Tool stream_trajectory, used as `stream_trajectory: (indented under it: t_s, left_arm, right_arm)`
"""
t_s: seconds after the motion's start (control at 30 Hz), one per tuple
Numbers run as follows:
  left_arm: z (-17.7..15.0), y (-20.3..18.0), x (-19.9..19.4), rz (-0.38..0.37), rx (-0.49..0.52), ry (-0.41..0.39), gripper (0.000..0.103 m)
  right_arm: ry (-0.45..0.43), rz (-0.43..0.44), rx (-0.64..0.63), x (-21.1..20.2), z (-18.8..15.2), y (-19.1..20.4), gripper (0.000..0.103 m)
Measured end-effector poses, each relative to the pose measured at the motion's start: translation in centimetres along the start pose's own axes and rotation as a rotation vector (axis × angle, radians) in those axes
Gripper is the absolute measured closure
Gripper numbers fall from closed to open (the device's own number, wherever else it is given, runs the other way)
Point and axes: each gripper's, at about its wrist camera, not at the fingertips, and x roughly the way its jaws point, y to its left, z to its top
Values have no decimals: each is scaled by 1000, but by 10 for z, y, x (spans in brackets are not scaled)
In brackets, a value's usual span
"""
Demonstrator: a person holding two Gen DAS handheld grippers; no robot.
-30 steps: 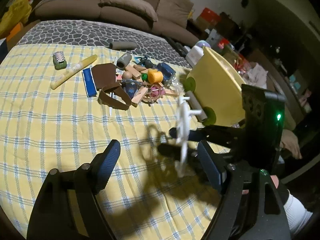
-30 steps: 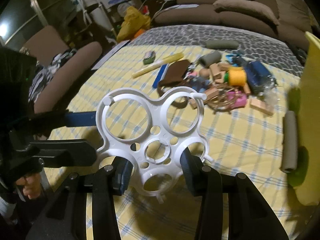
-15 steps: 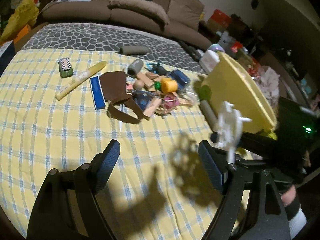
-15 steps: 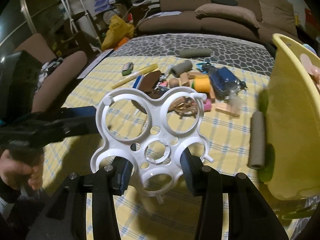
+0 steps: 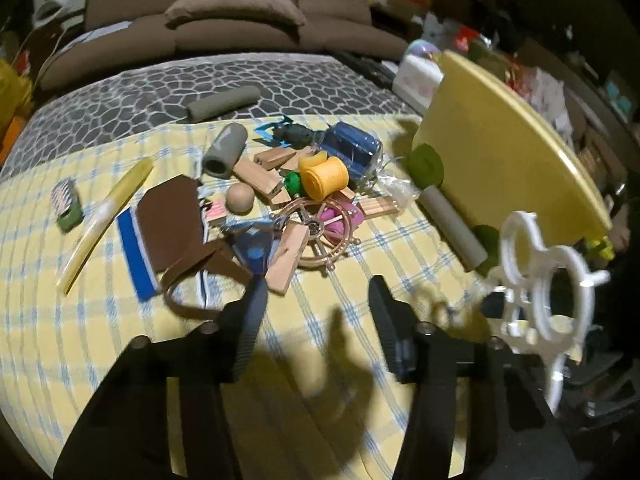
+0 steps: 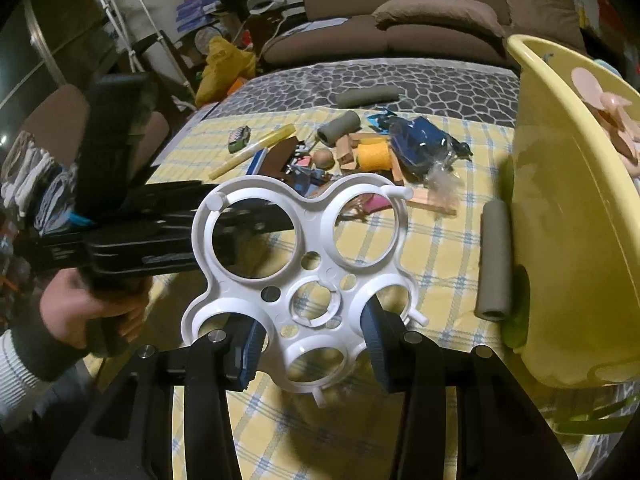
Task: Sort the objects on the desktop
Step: 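Raise the white ring holder with the right gripper toward the yellow basket, then grasp a wooden stick with the left gripper while the right gripper carries the holder over the basket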
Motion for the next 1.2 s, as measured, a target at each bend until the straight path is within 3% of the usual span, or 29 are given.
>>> stream_trajectory:
  t_s: [0.07, 0.27, 0.67, 0.73, 0.77, 1.07, 1.2]
  left_arm:
    - [3, 0, 11, 3, 11, 20, 70]
    - [8, -2, 36, 25, 47, 52, 71]
    - [14, 15, 48, 57, 36, 74, 72]
    - [13, 16, 48, 54, 29, 65, 78]
    - [12, 16, 47, 52, 27, 67, 94]
    - [1, 18, 30, 46, -18, 48, 95]
    - [2, 13, 11, -2, -49, 15, 95]
  right_arm:
    - [5, 4, 6, 0, -1, -2, 58]
    - [14, 17, 6, 1, -2, -2, 58]
    - [18, 19, -9, 4, -1, 2, 57]
    - [15, 18, -10, 3, 1, 3, 57]
    - [6, 15, -13, 1, 2, 5, 57]
    - [-92, 15, -33, -25, 19, 17, 57]
    - [-144, -2, -33, -46, 27, 17, 57]
